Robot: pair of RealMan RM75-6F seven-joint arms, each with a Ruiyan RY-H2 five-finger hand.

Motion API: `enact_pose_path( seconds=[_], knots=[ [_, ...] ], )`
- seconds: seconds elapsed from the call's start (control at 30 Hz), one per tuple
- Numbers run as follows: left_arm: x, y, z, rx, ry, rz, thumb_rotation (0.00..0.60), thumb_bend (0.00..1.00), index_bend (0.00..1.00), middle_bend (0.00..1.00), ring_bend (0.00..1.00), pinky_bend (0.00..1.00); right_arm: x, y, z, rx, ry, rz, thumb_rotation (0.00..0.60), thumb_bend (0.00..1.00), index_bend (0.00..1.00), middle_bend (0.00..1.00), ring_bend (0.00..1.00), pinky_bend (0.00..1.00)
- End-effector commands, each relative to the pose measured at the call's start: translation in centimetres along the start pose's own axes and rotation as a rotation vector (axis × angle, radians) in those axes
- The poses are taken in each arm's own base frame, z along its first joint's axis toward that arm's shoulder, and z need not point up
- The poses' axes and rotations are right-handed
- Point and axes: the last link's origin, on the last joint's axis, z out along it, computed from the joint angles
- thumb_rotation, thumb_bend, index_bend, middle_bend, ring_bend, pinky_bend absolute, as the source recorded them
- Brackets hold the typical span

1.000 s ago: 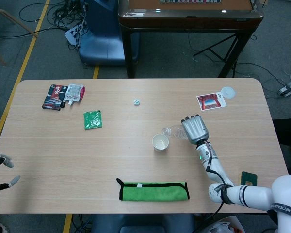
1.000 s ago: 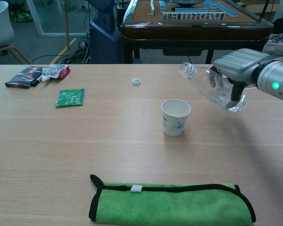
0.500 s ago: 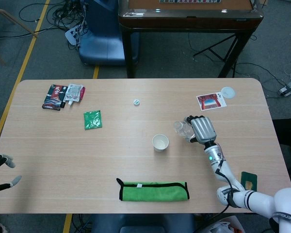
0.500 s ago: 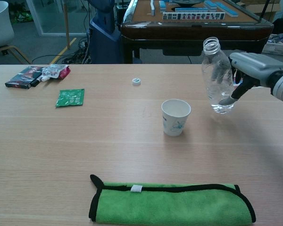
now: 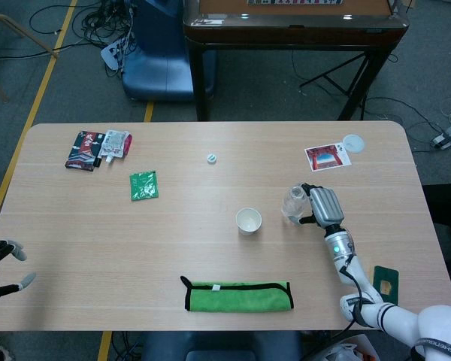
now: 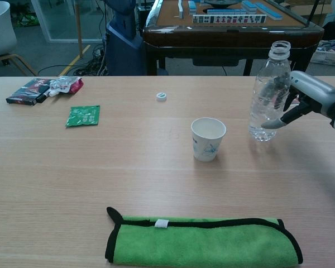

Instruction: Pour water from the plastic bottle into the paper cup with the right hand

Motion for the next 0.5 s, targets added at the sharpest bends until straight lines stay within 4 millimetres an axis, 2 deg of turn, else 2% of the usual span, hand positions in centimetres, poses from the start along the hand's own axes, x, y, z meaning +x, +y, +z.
enact_pose_path(
  seconds=[0.03, 0.5],
  knots=[
    [0.0, 0.0, 0.0, 0.001, -0.002, 0.000, 0.600, 0.11, 0.53, 0.39, 0.36, 0.56, -0.6, 0.5, -0.1, -0.009, -0.003, 0.069, 0.600, 0.08, 0.55, 0.57, 0.43, 0.46],
    [0.0, 0.0, -0.1, -0.001, -0.001, -0.002, 0.600, 0.11, 0.53, 0.39, 0.36, 0.56, -2.1, 1.2, -0.1, -0.013, -0.044, 0.136, 0.600, 0.08, 0.55, 0.55, 0.40, 0.46]
  ],
)
